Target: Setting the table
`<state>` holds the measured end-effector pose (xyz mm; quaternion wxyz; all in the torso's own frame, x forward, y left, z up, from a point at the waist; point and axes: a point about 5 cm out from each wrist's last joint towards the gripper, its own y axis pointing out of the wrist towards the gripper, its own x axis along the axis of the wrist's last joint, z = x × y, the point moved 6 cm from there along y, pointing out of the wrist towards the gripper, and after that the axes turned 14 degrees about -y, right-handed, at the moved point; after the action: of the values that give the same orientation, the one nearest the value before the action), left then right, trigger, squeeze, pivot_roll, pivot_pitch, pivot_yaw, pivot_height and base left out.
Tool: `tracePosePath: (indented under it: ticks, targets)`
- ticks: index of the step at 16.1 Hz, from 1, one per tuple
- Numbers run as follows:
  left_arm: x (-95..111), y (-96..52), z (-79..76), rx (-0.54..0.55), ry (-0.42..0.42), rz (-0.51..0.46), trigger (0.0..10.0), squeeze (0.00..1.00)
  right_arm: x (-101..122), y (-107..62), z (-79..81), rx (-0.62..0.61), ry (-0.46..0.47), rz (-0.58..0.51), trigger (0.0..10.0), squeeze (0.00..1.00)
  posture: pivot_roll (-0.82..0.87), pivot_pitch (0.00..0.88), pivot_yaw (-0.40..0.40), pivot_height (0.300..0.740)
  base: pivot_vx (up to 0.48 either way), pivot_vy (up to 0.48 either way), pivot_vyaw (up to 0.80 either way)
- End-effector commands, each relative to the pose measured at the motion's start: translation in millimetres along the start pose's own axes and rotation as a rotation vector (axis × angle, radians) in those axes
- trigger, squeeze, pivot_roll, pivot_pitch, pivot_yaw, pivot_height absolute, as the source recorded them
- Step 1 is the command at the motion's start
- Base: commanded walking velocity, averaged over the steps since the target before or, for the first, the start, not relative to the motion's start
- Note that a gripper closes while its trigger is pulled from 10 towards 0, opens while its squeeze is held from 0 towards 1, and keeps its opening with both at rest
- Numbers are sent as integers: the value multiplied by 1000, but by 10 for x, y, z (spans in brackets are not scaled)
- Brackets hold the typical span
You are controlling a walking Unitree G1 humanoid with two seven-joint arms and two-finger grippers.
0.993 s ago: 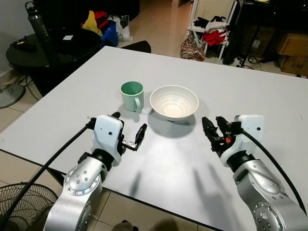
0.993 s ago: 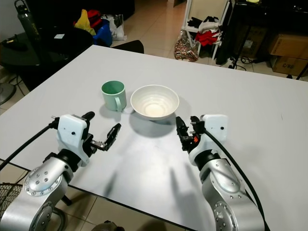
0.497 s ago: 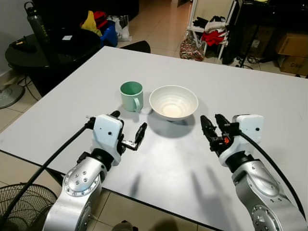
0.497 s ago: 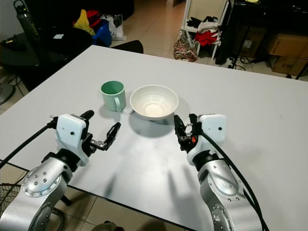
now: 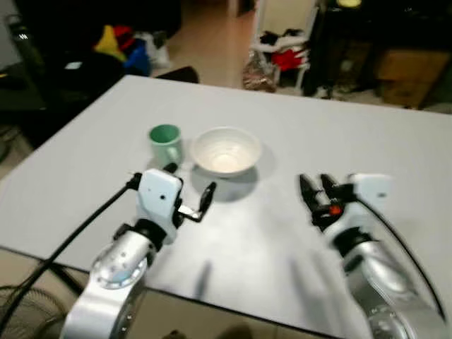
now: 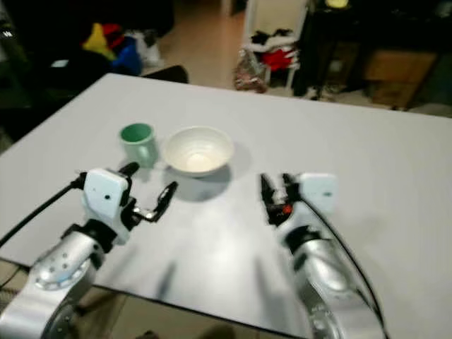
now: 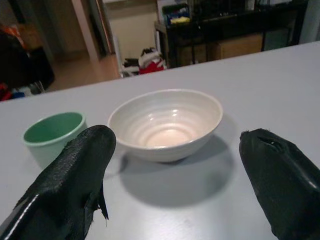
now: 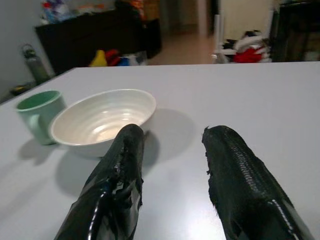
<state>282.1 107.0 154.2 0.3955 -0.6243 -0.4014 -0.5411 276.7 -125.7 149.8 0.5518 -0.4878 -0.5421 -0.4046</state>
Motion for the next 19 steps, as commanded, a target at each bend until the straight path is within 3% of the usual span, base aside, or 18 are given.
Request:
tracePosePath:
  ticks: [1,17,19]
  targets:
    - [26,-20,-42,-18,-5,-12,10000,0,-22,-7,-55,-21,-18,14,10000,0,126,0,37,740,0,-277,0]
    - [10,-56,-43,-26,1,1,10000,0,-19,-22,-16,-5,-29,14,10000,0,131,0,36,740,0,-276,0]
    - [-9,-57,-20,-13,-6,12,10000,0,-3,-16,25,20,-53,7,10000,0,131,0,37,740,0,0,800]
